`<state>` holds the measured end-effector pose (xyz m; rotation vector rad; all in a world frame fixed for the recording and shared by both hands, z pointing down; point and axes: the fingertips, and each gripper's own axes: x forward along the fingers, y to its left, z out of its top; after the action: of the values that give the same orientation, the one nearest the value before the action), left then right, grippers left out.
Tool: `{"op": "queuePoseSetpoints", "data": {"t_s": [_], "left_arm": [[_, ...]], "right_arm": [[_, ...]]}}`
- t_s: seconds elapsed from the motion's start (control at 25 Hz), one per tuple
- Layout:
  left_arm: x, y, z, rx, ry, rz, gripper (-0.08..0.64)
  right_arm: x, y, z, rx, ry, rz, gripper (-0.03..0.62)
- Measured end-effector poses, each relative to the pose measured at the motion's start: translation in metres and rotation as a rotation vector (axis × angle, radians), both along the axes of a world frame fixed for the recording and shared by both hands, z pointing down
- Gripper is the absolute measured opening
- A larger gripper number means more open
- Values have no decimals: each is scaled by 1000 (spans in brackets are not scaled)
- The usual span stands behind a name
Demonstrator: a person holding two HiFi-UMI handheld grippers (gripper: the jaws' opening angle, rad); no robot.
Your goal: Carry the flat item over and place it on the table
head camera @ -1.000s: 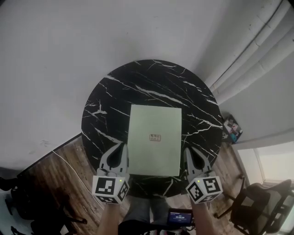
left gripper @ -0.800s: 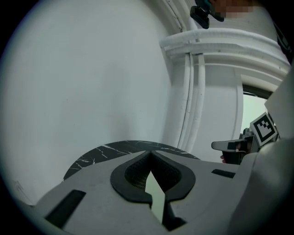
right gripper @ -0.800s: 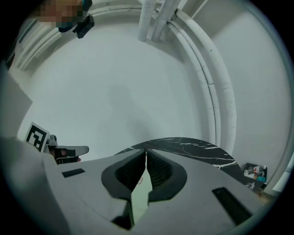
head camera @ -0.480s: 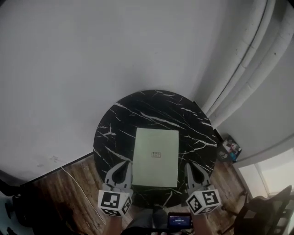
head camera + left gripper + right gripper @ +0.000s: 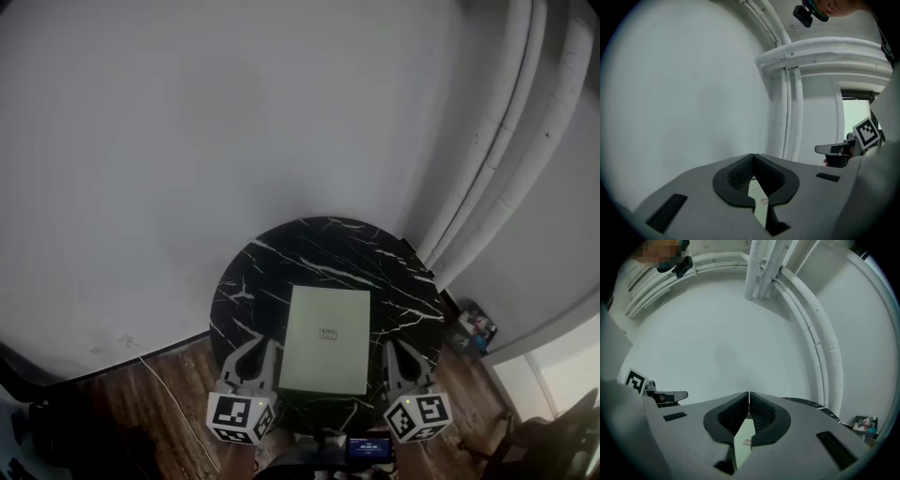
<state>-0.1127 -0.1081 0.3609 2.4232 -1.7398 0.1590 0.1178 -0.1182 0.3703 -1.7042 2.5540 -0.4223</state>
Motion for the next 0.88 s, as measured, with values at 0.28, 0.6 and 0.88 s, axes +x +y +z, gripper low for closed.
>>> {"op": "queuePoseSetpoints", "data": {"t_s": [0.28,0.6,0.88], "left_arm": [[1,-4,-25,38,44,26,12],[6,-11,-32,47,43,43,12],[9,-17,-23,27,26,48,12]], "right_arm": [[-25,-2,-31,68,-11,-47,21],[-29,3,-35,73,12,-42,20],[-26,1,-32,70,53,-23,20]]}}
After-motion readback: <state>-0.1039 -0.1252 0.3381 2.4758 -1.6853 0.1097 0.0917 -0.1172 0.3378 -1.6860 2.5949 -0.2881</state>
